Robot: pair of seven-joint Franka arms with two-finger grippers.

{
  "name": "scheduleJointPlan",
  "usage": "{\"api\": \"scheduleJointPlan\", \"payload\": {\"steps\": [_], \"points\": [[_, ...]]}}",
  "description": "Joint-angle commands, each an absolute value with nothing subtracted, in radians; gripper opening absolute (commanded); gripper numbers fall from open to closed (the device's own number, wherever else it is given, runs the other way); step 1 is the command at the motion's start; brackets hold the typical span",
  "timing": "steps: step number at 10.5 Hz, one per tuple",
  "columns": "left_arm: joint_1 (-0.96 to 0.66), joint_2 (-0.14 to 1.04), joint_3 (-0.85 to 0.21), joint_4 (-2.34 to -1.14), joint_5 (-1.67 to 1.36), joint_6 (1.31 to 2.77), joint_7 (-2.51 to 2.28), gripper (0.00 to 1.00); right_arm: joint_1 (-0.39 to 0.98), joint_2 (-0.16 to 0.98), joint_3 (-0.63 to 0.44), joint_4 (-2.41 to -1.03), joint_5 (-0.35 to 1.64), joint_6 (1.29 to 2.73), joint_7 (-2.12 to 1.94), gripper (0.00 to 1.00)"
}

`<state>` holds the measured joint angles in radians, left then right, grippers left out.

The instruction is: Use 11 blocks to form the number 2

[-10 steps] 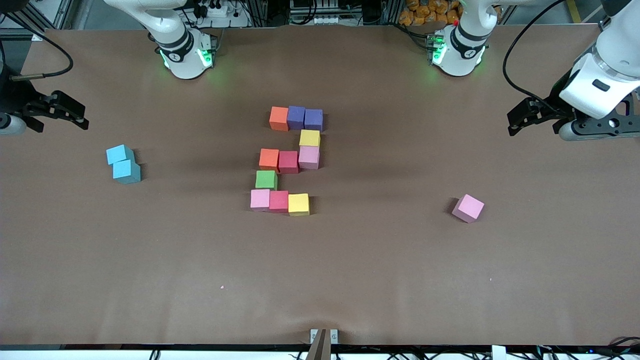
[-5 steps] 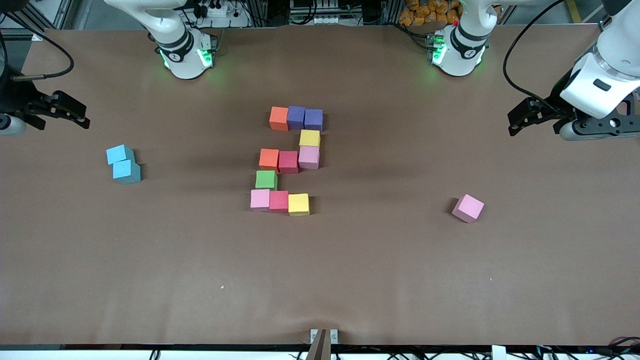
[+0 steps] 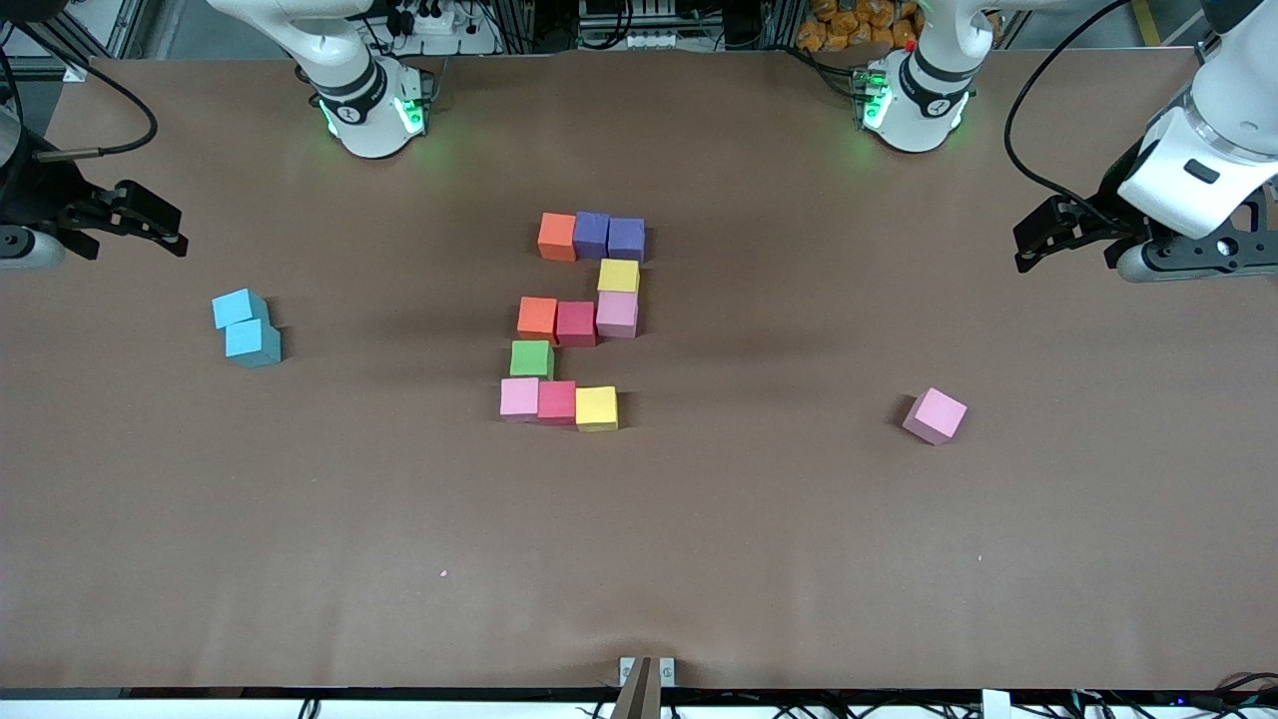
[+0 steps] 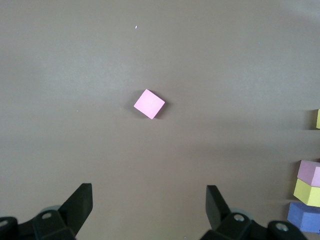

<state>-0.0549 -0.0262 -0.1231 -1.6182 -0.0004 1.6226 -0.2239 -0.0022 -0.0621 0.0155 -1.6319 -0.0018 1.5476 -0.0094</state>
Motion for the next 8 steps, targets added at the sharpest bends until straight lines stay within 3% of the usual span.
{"api": "scheduleJointPlan", "payload": {"steps": [1, 8], "points": [[-0.051, -0.015, -0.123, -1.589, -0.014, 1.595, -0.201, 1.00, -0.005, -0.058, 0.011, -1.603, -0.003, 1.534, -0.002, 1.00], [-0.018, 0.037, -0.140, -1.537, -0.015, 1.595, -0.195, 1.00, 0.006, -0.045, 0.012, -1.612, -0.003, 1.532, 0.006, 1.00]]}}
